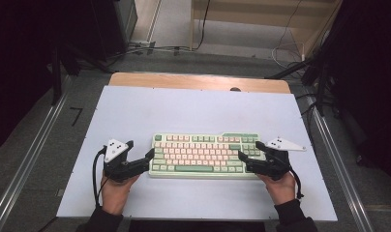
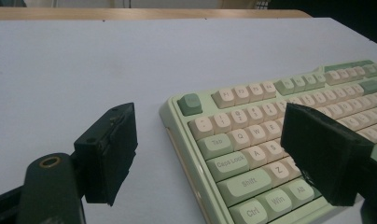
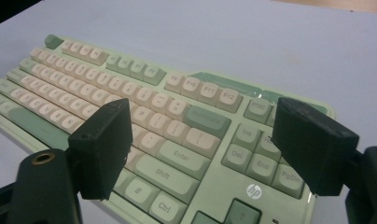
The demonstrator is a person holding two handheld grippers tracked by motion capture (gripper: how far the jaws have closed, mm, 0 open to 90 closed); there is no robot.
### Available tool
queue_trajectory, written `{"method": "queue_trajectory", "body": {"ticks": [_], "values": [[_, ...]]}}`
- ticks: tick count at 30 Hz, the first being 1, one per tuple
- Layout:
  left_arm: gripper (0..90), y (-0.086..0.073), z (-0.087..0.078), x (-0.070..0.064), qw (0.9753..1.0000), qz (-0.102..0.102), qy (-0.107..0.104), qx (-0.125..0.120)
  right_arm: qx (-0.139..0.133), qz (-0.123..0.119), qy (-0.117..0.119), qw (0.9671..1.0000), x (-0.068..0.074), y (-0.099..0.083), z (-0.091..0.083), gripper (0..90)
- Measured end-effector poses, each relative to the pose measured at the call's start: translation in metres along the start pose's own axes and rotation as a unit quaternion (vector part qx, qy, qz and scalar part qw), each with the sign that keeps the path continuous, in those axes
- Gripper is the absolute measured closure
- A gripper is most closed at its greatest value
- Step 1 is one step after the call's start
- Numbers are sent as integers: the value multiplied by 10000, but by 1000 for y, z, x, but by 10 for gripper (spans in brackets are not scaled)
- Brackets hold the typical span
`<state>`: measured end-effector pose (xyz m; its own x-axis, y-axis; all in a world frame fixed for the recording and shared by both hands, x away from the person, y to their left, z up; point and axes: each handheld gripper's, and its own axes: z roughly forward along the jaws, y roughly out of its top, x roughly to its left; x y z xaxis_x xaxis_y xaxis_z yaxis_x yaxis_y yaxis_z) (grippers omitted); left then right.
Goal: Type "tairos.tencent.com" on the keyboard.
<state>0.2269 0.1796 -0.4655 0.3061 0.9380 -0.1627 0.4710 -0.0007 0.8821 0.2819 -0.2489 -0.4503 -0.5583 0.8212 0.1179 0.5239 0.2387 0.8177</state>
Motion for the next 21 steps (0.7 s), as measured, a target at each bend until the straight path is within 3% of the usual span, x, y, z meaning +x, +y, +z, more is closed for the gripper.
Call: {"method": "queue_trajectory", "body": {"ticks": [12, 21], "values": [[176, -1, -10, 13, 9994, -111, 295, -115, -77, 142, -211, 9996, -19, -7, -16, 187], [163, -4, -19, 24, 9982, -224, 533, -184, -119, 295, -527, 9981, -41, -16, -32, 187]]}}
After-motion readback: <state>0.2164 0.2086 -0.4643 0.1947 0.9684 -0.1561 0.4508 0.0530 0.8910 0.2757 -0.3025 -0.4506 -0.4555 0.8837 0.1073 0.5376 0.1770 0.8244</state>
